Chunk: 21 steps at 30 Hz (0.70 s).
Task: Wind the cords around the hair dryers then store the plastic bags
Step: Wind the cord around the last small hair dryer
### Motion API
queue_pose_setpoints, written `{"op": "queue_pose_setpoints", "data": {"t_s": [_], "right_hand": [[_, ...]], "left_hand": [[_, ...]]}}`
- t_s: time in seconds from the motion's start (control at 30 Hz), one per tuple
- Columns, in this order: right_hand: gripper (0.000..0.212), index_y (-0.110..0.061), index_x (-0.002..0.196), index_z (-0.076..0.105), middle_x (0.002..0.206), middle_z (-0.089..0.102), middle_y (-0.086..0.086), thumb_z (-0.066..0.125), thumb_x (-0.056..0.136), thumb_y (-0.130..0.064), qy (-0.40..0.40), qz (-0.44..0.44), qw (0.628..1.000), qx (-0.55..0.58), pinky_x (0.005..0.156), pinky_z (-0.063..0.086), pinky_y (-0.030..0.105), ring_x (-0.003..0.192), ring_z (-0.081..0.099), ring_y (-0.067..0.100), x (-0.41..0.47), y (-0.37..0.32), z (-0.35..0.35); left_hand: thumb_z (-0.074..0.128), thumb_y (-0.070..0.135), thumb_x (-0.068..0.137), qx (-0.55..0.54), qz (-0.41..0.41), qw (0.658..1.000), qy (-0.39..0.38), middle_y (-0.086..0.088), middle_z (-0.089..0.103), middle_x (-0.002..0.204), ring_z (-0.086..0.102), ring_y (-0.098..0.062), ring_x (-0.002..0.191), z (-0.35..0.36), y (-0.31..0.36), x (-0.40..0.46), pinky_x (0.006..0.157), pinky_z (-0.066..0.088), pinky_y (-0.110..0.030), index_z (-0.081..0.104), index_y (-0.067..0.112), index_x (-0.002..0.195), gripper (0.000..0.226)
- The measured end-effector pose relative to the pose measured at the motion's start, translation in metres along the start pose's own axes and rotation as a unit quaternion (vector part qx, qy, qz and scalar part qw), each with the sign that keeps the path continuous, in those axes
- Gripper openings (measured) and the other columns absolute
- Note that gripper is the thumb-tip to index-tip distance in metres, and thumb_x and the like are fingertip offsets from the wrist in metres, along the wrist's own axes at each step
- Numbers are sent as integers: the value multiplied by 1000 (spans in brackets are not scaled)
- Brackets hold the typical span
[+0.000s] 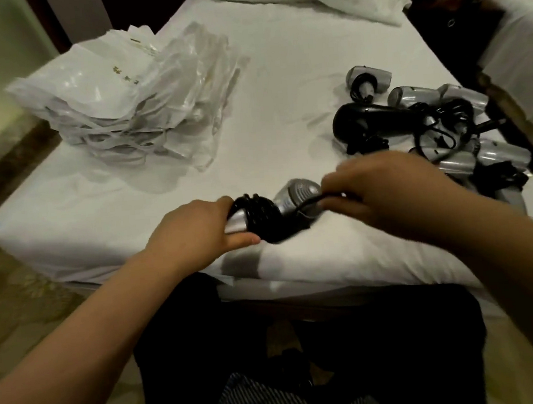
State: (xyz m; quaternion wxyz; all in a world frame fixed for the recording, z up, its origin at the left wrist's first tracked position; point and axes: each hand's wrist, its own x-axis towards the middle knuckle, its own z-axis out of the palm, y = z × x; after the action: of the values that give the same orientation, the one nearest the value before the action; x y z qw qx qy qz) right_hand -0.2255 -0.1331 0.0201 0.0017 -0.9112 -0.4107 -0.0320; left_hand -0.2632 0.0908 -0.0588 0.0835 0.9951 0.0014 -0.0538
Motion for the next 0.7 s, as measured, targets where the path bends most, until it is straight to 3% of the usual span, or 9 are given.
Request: {"op": "queue_pose_setpoints", "data": {"t_s": [0.13,0.2,0.27,0.33,0.4,0.47,0.53,0.63,0.7], "right_hand": [[37,-13,69,61,66,34,-9,48,86,-42,141,-136,981,5,65,29,27,54,43,18,30,24,13],[44,-10,67,59,63,36,-7,53,83,-50,123,-109,983,85,58,26,21,57,34,9,40,29,20],[51,-4,67,57,61,40,-3,57,77,-55,60,-53,965,248,55,29,19,57,35,6,41,31,25],[45,-4,63,54,59,41,5,60,81,-45,-10,6,919,395,55,31,17,55,35,5,36,39,37],[39,-19,53,55,57,40,13,61,83,-43,-63,41,870,487,54,32,20,53,36,13,32,44,60],[44,-20,50,54,46,42,1,49,92,-31,-115,110,765,624,43,32,18,39,36,10,32,43,91],[46,-10,60,44,37,36,-11,25,101,-21,-172,172,666,705,35,25,12,29,31,2,31,31,119],[45,-7,66,39,39,27,-7,19,103,-23,-180,217,597,751,35,18,13,30,23,3,12,3,137],[42,-7,71,46,45,25,-3,25,103,-25,-174,195,586,767,36,19,15,35,21,5,2,-9,136]], "left_hand": [[55,70,74,22,137,988,-66,3,64,87,60,-17,83,-15,12,-6,63,40,-30,54,28,117,61],[61,67,72,-38,191,976,-96,13,58,69,54,-4,68,-23,18,-11,56,36,-18,58,27,109,55],[69,67,67,-140,220,958,-118,26,57,65,54,5,64,-27,20,-15,56,36,-13,61,30,105,53],[66,69,60,-229,242,936,-115,35,58,72,56,9,67,-29,22,-19,58,36,-11,62,35,100,53],[60,67,59,-289,250,918,-101,26,62,77,58,4,69,-30,24,-20,58,37,-12,62,32,97,52],[61,63,57,-355,223,903,-95,16,65,80,60,-2,66,-31,28,-19,57,40,-13,56,37,98,49],[63,59,57,-427,186,881,-83,14,67,70,57,-5,52,-28,31,-15,52,42,-15,46,39,101,51],[62,54,62,-530,136,836,-42,1,67,66,47,-16,46,-17,33,-8,47,38,-25,43,37,107,51],[60,53,64,-582,100,807,-10,-4,65,66,45,-20,45,-9,32,-4,45,34,-26,44,37,107,49]]}}
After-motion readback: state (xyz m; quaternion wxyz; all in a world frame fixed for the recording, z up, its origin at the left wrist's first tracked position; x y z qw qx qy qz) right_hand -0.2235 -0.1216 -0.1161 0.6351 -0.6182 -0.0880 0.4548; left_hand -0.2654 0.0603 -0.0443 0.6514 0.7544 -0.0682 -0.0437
